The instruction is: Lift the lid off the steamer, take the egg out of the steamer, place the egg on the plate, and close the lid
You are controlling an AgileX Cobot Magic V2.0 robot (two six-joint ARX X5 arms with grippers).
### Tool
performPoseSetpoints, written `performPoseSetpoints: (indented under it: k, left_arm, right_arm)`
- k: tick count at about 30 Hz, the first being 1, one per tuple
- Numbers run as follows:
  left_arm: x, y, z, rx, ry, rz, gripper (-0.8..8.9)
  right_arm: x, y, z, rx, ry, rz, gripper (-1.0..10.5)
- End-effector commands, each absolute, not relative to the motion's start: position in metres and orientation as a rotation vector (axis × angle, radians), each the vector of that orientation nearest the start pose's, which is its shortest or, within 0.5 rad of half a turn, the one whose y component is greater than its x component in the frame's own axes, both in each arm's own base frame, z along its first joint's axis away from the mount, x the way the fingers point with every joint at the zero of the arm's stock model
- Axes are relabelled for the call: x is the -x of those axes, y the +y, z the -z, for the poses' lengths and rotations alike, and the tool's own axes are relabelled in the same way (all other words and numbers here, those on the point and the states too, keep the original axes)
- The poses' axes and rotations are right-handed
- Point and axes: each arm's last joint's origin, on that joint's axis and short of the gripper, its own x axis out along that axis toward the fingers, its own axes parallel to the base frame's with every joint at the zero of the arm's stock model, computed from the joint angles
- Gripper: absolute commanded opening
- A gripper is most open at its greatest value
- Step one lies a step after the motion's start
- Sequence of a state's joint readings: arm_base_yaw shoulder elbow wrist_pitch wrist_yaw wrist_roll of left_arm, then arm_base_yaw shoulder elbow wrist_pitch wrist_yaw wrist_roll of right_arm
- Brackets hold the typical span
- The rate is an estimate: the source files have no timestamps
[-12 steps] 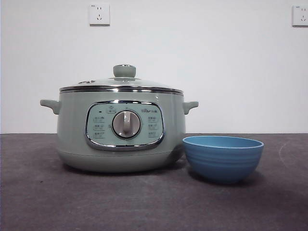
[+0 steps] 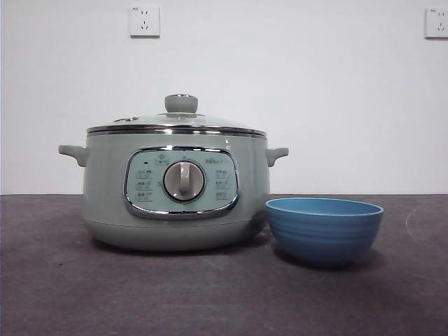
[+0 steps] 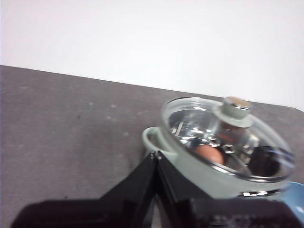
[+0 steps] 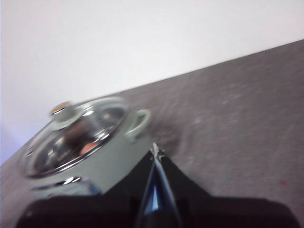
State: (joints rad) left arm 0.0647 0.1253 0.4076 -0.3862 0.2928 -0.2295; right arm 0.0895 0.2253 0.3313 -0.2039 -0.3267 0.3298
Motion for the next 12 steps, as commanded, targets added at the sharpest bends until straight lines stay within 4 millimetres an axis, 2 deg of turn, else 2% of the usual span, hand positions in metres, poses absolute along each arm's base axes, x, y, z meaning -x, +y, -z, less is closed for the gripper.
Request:
performPoseSetpoints:
  k: [1,12]
  left_arm:
    - [-0.070,-0.005,-0.270,0.213,0.153,0.269,-0.07]
    - [-0.078,-0.012,-0.320,0.207,0.266,0.554,-0.07]
  right_arm:
    - [-0.096,0.019,-0.262,-0.271,0.200,-0.457,-0.1]
    - [-0.117,0.028,-0.344,-0.103,0.432,-0.737,-0.1]
